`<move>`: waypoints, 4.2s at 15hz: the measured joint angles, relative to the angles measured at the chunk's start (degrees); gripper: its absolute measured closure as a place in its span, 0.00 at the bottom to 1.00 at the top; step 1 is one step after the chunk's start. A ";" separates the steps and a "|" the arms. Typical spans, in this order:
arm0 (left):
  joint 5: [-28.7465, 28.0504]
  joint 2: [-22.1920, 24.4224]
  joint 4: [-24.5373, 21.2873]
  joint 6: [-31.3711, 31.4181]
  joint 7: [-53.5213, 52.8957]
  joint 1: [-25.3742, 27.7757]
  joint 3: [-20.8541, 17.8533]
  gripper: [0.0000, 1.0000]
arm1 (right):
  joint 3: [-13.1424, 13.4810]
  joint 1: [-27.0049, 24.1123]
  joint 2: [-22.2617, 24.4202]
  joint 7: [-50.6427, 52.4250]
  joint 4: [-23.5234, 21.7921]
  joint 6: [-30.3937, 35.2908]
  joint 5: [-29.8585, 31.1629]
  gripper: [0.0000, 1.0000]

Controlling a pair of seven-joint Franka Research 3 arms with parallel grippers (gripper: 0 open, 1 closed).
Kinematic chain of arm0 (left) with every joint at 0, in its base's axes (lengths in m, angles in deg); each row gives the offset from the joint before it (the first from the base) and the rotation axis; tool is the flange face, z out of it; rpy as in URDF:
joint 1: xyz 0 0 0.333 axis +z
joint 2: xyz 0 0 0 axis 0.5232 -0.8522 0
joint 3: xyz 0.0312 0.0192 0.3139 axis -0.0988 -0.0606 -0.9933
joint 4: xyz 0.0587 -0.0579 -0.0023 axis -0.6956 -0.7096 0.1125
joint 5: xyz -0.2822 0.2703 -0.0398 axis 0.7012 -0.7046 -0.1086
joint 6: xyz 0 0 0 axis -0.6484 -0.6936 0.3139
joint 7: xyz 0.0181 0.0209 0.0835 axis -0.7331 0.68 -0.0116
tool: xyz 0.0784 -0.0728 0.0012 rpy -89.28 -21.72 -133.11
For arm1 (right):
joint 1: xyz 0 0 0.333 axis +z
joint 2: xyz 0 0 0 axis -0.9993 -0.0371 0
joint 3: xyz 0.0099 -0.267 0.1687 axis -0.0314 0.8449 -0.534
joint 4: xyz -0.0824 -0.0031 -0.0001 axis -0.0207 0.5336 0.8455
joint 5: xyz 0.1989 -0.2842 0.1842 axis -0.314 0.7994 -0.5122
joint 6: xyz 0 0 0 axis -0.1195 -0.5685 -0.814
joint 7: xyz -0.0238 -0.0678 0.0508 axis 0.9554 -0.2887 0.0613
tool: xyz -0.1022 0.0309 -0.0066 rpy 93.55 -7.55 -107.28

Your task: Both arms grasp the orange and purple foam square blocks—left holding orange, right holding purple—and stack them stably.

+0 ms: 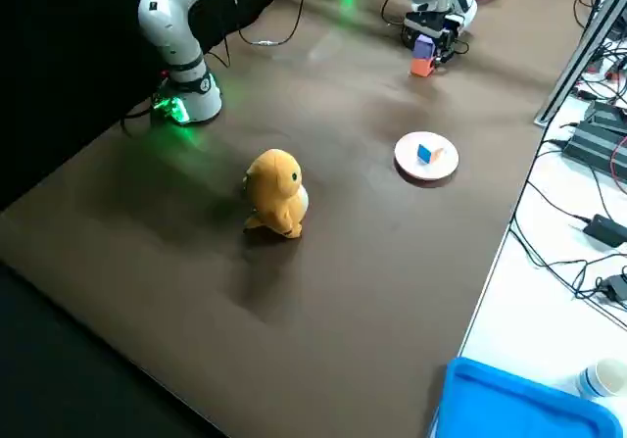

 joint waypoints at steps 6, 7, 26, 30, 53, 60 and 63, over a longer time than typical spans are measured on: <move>0.00 0.00 0.06 0.09 0.00 0.00 0.01 0.37 | 0.00 0.01 -0.01 0.00 0.03 -0.10 -0.03 0.00; 0.00 0.00 0.08 0.12 0.00 0.00 0.01 0.37 | 0.00 0.01 -0.01 0.00 0.06 -0.10 -0.03 0.00; 0.00 0.07 0.59 2.57 -0.09 1.43 -0.47 0.00 | -0.09 -0.15 1.72 0.00 0.95 3.51 -0.17 0.00; 0.00 1.41 0.68 1.96 0.09 4.08 -0.43 0.00 | -0.11 -0.15 1.75 0.00 1.15 3.53 -0.17 0.00; -21.75 20.06 -1.22 -1.22 65.28 12.54 -0.33 0.00 | 0.16 -20.45 19.71 51.65 5.40 29.19 -3.47 0.00; -40.82 25.95 2.17 -2.13 80.17 14.83 -0.75 0.00 | 0.98 -37.31 26.53 106.71 5.38 39.63 -3.32 0.00; -45.61 29.39 2.20 -4.09 90.04 15.58 -0.87 0.00 | 1.00 -43.44 28.36 122.56 5.37 44.94 -3.33 0.00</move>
